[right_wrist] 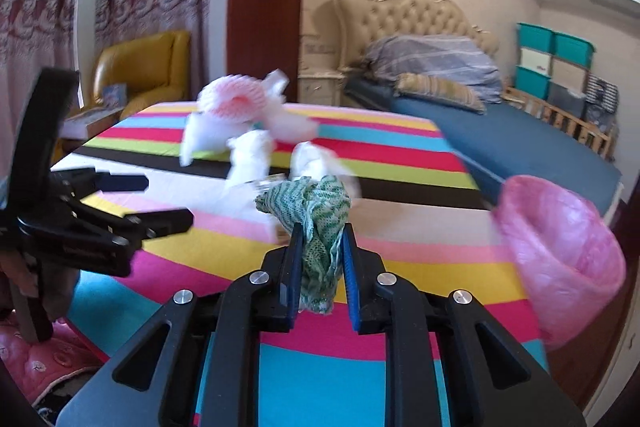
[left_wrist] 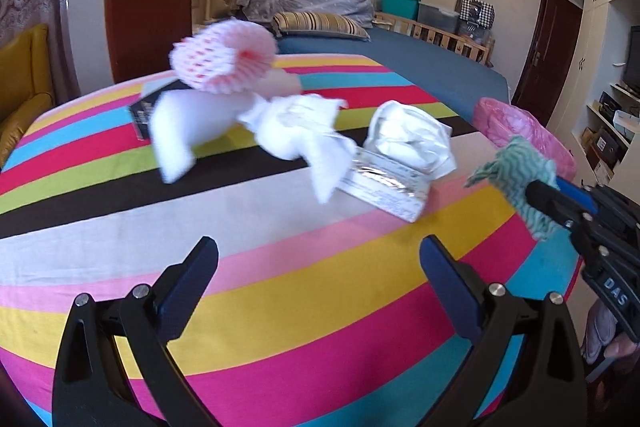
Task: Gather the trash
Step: 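Grasp the green striped cloth with the right tool and lift it, then grasp the white medicine box with the left tool while the right tool holds the cloth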
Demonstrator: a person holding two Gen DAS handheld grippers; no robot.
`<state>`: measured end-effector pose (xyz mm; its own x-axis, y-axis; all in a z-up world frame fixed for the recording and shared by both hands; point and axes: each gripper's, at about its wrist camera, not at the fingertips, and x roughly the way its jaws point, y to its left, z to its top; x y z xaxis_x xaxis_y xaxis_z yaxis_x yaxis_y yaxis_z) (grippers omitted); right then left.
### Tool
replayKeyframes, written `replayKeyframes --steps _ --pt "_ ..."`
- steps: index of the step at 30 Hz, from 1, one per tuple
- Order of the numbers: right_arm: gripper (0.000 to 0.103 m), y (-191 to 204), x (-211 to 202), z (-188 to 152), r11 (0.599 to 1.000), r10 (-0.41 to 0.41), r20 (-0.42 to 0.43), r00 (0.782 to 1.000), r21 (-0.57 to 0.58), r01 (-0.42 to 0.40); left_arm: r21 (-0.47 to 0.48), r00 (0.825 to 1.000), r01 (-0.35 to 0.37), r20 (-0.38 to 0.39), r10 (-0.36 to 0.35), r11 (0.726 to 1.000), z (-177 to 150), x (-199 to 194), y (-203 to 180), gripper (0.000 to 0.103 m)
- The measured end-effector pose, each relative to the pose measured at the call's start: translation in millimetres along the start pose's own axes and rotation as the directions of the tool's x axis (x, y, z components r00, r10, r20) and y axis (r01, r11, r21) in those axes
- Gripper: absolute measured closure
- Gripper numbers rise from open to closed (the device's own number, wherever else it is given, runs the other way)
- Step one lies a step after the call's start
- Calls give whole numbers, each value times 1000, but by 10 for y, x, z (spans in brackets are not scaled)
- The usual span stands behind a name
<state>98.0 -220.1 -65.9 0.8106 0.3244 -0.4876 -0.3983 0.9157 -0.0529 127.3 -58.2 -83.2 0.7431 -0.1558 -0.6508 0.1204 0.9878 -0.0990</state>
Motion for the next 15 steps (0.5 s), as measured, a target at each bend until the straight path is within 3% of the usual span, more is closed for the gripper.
replayKeyframes --steps 4,8,15 --pt "84 -280 -105 -58 998 -25 22 999 63 23 -18 999 -11 -39 11 1000 84 252 -313 6" --pt "84 -510 -214 -98 993 -45 51 998 110 40 -33 994 -100 -51 98 994 221 469 -585 6" --pt "84 -803 -313 -157 981 -73 85 994 185 56 -128 978 -178 -136 161 976 421 806 -564 9"
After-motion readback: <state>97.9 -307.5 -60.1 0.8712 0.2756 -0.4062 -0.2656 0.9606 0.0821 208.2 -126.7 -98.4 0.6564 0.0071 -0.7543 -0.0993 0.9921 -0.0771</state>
